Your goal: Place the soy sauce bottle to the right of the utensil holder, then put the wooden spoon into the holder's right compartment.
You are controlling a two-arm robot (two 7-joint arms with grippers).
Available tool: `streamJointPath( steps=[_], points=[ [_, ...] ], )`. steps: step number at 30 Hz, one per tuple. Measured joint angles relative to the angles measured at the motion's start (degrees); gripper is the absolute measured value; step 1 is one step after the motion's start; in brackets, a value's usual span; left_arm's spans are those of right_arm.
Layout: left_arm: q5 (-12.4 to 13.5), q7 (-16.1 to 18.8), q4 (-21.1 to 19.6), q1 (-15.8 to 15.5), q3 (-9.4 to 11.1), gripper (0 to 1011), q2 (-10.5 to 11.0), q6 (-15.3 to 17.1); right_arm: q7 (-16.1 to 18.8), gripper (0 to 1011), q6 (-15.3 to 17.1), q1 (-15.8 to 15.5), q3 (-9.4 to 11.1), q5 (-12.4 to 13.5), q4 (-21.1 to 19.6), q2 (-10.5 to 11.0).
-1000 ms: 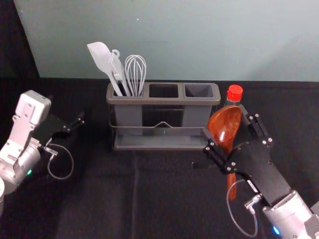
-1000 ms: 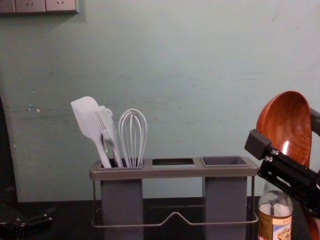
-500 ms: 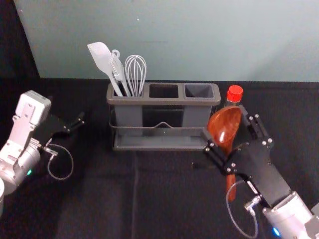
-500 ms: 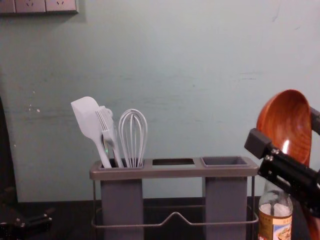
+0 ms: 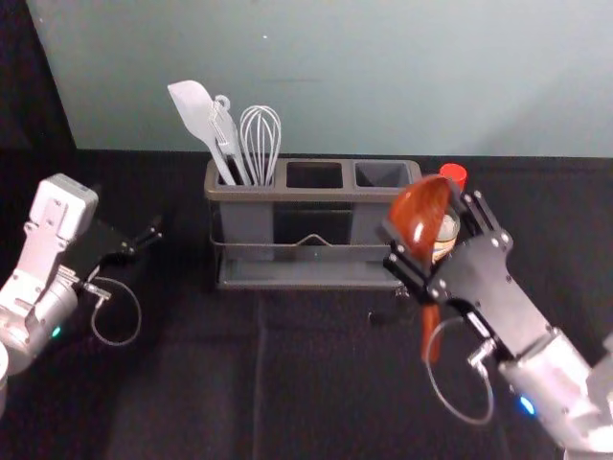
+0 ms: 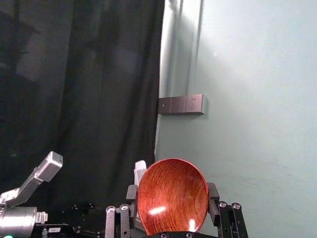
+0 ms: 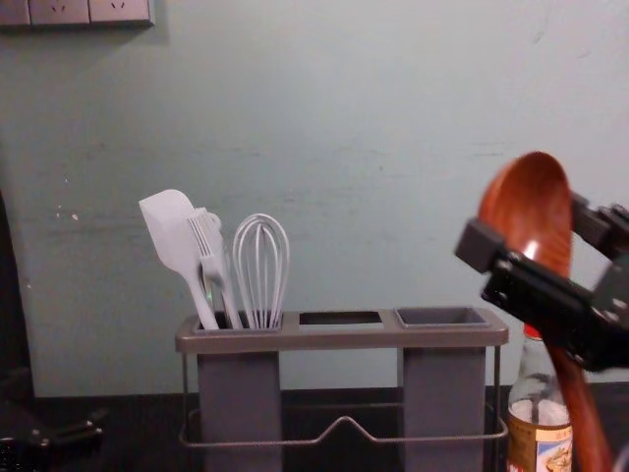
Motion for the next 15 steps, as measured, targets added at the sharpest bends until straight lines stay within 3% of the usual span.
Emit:
streamJointPath(
  steps=[5,15],
  points=[
    [0.0,0.0,0.0,0.0,0.0,1005,0.0,0.0,1.7,837,3.9,5.1,-0.8,1.6,1.9,-0.1],
    [0.0,0.0,0.0,0.0,0.0,1005,0.0,0.0,3.0,837,8.5,15.3,-2.5,3.6,7.0,-1.2]
  ],
)
